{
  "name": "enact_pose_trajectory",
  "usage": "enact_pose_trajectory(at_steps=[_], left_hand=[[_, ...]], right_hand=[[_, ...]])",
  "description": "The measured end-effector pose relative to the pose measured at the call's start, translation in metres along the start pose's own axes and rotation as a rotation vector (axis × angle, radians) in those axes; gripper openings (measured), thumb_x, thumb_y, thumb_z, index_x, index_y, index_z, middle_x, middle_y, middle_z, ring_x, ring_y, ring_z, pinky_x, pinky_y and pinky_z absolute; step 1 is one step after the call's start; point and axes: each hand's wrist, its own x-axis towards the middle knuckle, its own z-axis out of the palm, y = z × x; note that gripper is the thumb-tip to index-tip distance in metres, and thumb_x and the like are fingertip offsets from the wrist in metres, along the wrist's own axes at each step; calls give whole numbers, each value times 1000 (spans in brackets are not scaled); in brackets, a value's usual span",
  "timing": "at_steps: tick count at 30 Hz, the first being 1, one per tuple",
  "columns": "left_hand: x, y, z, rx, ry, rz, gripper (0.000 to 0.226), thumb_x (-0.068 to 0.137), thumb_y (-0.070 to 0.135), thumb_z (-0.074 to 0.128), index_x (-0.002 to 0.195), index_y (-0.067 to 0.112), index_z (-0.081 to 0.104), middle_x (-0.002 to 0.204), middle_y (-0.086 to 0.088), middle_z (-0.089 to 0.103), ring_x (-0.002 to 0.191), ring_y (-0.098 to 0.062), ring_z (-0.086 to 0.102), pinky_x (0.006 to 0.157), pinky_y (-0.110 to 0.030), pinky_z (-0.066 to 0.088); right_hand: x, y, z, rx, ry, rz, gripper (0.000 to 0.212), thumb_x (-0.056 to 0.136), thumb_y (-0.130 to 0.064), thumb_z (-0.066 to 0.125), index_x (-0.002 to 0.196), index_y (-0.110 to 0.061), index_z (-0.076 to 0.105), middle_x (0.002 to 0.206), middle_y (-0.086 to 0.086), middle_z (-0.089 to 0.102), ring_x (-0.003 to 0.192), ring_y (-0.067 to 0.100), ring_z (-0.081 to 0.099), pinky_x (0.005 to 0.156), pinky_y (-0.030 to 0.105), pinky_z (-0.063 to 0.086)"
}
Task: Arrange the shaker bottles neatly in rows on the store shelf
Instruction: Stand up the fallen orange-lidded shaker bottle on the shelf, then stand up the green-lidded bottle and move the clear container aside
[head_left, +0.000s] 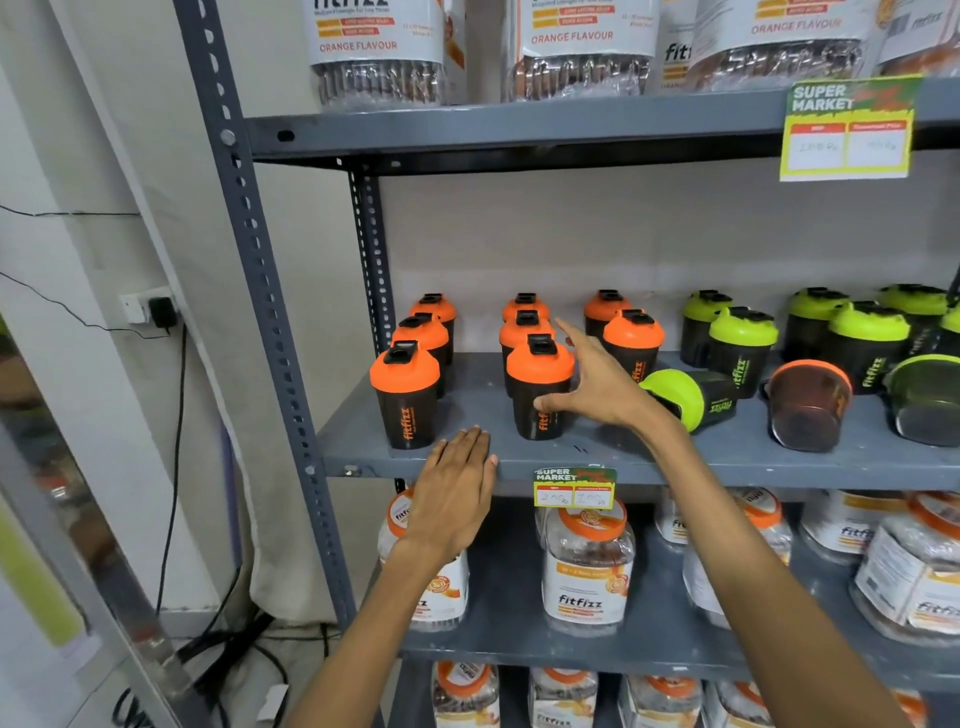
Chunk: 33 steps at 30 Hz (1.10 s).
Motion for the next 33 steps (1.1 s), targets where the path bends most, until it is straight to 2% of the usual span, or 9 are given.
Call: enact_pose_trajectory(at_steps=[3,5,9,13,17,24,27,29,33], left_hand=[[3,1,2,0,-3,-7,59,102,39,14,145,11,44,150,-8,48,141,-20,41,120,-37,24],[5,2,2,-5,-6,-13,61,101,40,13,145,11,44,150,-8,47,141,-21,40,120,-38,23],[13,6,-1,-9,-26,-14,67,99,43,6,147,11,41,153,-8,44,144,-21,37,120,-38,21],[21,11,5,-58,-25,-60,54,104,37,18,146,13,42,153,-8,44,144,-21,36,120,-39,21],[19,17,10,-31,13,-104,62,100,39,11,141,13,50,148,-8,51,140,-21,43,119,-39,23],[18,20,15,-67,66,-143,60,100,38,15,136,11,56,142,-9,57,136,-22,48,117,-40,28],[19,22,16,-80,90,-164,60,100,37,16,134,11,58,140,-8,59,134,-21,50,116,-40,29],[20,25,17,-81,92,-176,60,100,36,17,133,10,59,140,-9,59,134,-22,51,115,-40,29],[20,29,16,-96,96,-201,58,100,35,19,134,10,58,140,-9,58,135,-23,49,116,-41,27]], right_hand=[[-18,13,-24,-118,64,-74,93,75,-24,82,150,-26,28,152,8,37,141,25,38,113,44,37],[-27,24,-46,-289,77,-110,85,76,-9,76,147,-25,33,148,8,39,140,26,37,112,38,36],[-33,40,-86,-644,20,-11,95,69,16,60,148,-26,29,148,9,34,138,31,36,106,43,43],[-37,51,-96,-885,-156,-8,98,71,14,59,153,-21,18,151,15,31,140,35,32,107,45,42],[-32,64,-87,-992,-277,-97,97,73,7,65,153,-19,18,153,13,27,142,34,30,112,46,37],[-41,87,-78,-932,-108,-172,85,73,4,63,149,-16,29,145,12,38,131,34,41,100,46,45],[-40,97,-99,-649,-36,-94,94,66,-11,76,148,-16,30,142,10,40,130,34,42,104,47,43],[-37,100,-120,-467,29,-12,98,62,-20,83,145,-13,33,139,12,44,129,33,44,107,37,40],[-33,99,-157,-330,99,99,93,66,-24,87,142,-11,34,137,16,51,125,32,50,89,27,36]])
